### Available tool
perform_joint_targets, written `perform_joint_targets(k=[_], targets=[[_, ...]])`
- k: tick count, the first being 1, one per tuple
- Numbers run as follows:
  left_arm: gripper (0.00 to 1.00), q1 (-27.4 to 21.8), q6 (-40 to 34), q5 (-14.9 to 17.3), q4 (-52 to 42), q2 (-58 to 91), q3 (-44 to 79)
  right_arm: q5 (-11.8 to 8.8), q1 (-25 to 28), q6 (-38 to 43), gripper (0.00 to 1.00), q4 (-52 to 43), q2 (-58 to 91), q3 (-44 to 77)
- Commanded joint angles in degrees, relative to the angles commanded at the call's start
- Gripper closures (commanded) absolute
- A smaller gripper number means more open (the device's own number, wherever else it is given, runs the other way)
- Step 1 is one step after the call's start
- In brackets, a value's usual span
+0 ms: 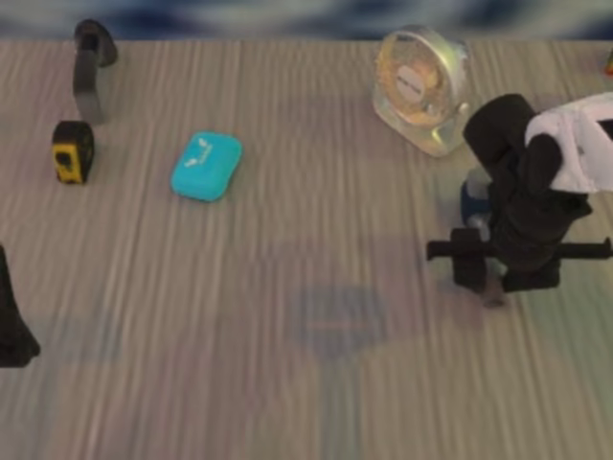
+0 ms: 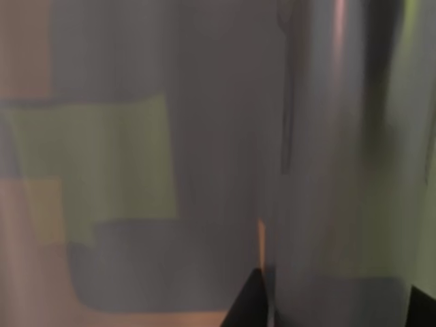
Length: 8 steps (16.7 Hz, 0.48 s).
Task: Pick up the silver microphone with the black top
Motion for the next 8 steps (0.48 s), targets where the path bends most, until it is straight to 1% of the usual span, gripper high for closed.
perform_joint_targets(k=[3,4,6,8], targets=[[0.00,0.0,0.0,0.0,0.0,0.0,0.0,0.0,0.0,0.0,1.00,0.0,0.0,0.0],[0.00,0.0,0.0,0.0,0.0,0.0,0.0,-2.8,0.7,1.7,1.00,-0.7,-2.4,1.3],[0.00,0.0,0.0,0.0,0.0,0.0,0.0,-3.0,0.8,1.5,1.00,0.0,-2.5,1.2],[0.00,0.0,0.0,0.0,0.0,0.0,0.0,-4.0,0.9,0.6,1.00,3.0,-3.0,0.6]])
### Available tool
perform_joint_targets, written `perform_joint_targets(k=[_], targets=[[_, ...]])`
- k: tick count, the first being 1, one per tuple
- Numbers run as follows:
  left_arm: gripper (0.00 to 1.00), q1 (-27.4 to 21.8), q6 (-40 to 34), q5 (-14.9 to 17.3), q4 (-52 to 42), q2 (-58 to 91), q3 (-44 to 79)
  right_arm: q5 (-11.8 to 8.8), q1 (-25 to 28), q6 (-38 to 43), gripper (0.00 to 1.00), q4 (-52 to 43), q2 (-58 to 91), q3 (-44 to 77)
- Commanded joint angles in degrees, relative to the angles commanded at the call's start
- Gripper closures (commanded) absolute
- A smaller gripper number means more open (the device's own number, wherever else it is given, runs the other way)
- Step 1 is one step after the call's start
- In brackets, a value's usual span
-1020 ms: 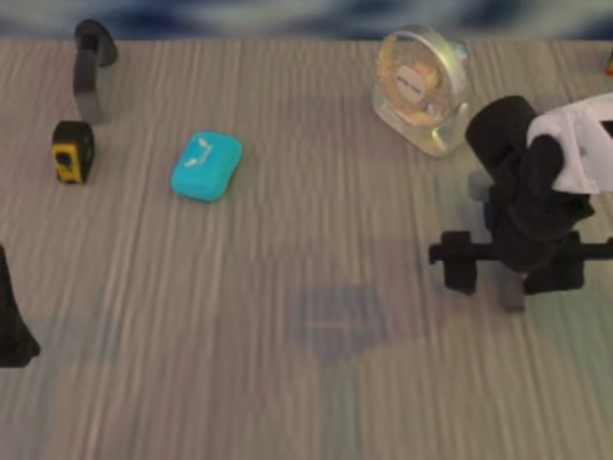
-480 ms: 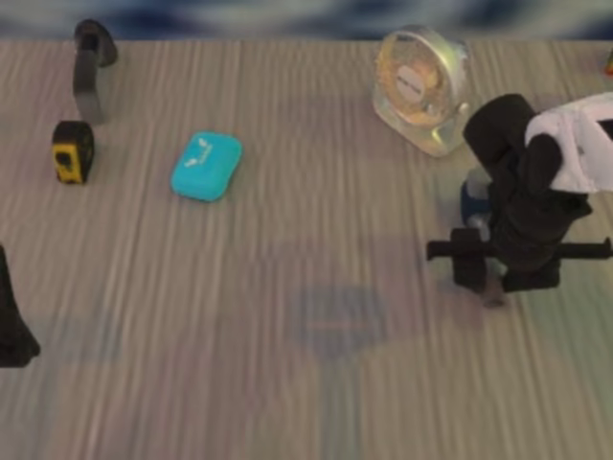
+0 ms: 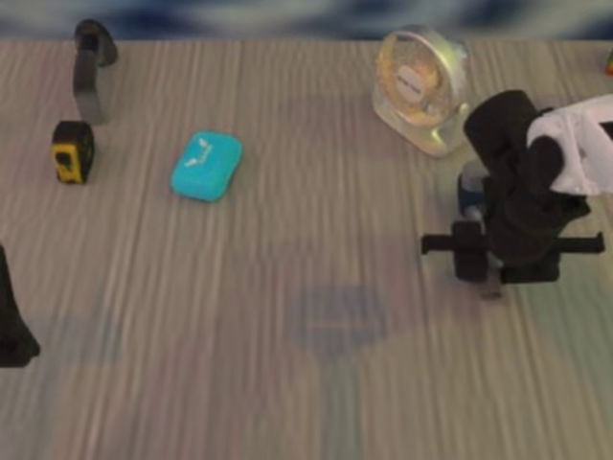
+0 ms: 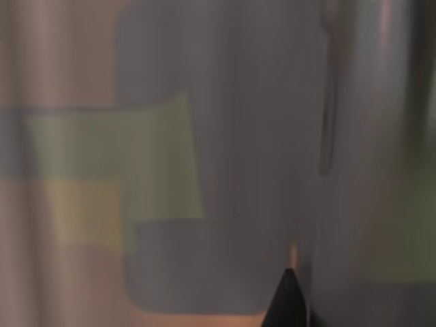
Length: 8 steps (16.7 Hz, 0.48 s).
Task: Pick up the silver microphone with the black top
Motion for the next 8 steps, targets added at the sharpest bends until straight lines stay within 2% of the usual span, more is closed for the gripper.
perform_joint_targets(k=[4,8], targets=[[0.00,0.0,0.0,0.0,0.0,0.0,0.0,-4.0,0.1,-3.5,1.00,12.5,-2.4,-2.9],[0.00,0.0,0.0,0.0,0.0,0.0,0.0,-9.8,0.0,-8.5,1.00,31.9,-6.1,-7.8]])
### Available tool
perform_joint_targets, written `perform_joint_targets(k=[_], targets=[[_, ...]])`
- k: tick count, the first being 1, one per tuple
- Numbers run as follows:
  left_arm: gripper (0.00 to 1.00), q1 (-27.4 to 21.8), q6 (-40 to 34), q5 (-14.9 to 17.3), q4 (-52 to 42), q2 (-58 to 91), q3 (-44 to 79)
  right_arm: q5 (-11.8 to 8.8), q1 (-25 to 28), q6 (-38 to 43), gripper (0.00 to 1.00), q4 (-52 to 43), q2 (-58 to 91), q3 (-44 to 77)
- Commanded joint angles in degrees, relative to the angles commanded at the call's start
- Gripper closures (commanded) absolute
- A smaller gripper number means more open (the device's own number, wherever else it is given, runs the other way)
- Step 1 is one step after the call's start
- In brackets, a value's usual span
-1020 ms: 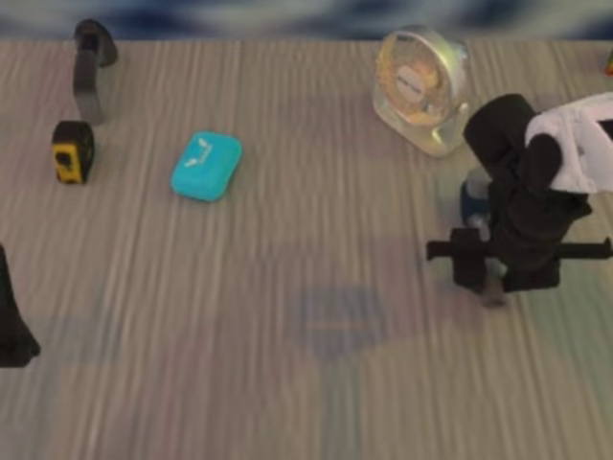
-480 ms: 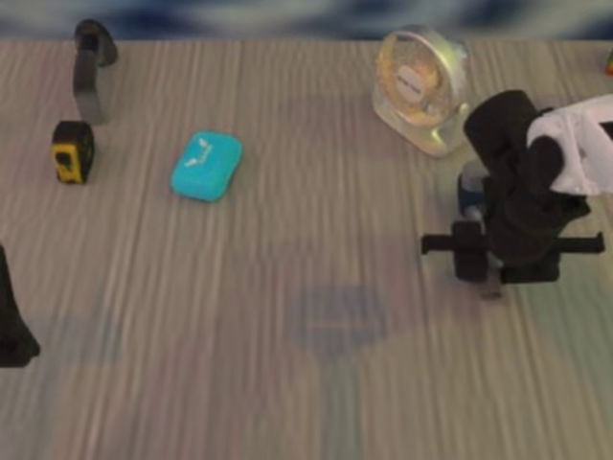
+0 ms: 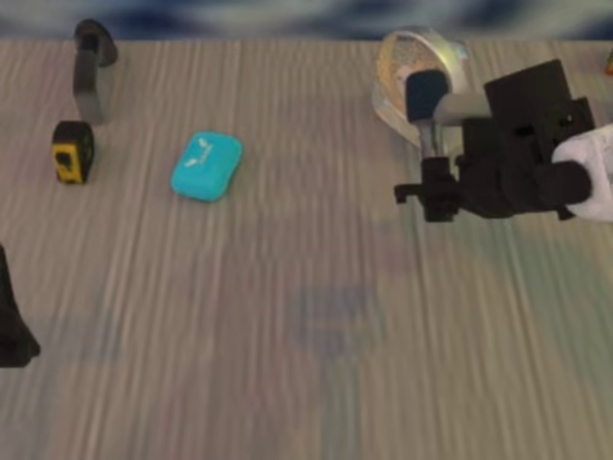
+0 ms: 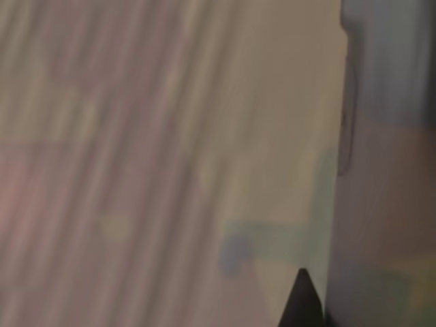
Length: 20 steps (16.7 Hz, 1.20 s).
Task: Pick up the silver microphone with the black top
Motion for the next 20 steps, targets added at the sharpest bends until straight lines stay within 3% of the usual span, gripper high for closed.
perform_joint_targets(k=[7,11,17,20], targets=[[0.00,0.0,0.0,0.0,0.0,0.0,0.0,-10.7,-0.2,-9.6,1.00,36.6,-9.1,-10.1],[0.00,0.0,0.0,0.0,0.0,0.0,0.0,-14.7,-0.4,-13.3,1.00,47.8,-13.8,-13.6],[0.00,0.0,0.0,0.0,0.0,0.0,0.0,-15.5,-0.3,-14.0,1.00,49.8,-14.7,-14.0],[0.00,0.0,0.0,0.0,0.0,0.0,0.0,-13.5,1.7,-14.0,1.00,50.3,-14.9,-14.6]])
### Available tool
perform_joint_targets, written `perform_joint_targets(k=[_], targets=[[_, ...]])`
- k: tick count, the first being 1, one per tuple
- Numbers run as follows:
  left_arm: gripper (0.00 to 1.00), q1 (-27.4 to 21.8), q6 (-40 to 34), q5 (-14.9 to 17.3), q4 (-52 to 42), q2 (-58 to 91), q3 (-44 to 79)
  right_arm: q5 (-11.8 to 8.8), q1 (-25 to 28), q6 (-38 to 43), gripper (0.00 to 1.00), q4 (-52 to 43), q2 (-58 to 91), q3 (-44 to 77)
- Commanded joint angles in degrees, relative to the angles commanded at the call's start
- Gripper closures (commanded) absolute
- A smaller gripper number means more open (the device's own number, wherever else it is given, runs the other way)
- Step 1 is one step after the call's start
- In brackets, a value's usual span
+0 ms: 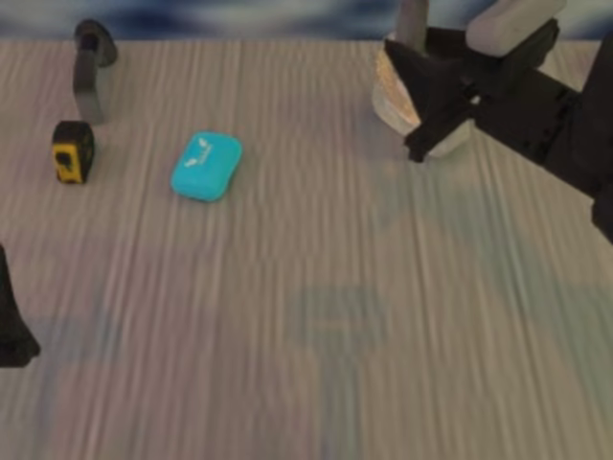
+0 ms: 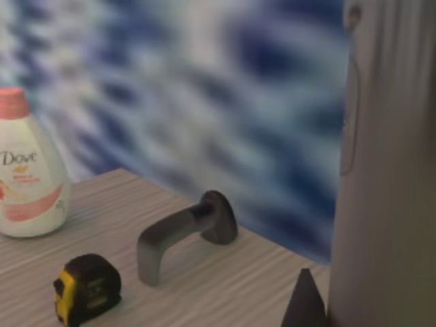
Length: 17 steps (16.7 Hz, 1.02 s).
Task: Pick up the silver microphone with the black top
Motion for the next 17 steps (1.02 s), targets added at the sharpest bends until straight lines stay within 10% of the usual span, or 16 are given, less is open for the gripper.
perform_joint_targets(k=[7,17], targets=[[0.00,0.0,0.0,0.0,0.0,0.0,0.0,11.1,11.6,0.5,1.00,2.5,-1.8,-3.2],[0.00,0.0,0.0,0.0,0.0,0.0,0.0,11.5,12.0,0.6,1.00,2.6,-1.9,-3.3]])
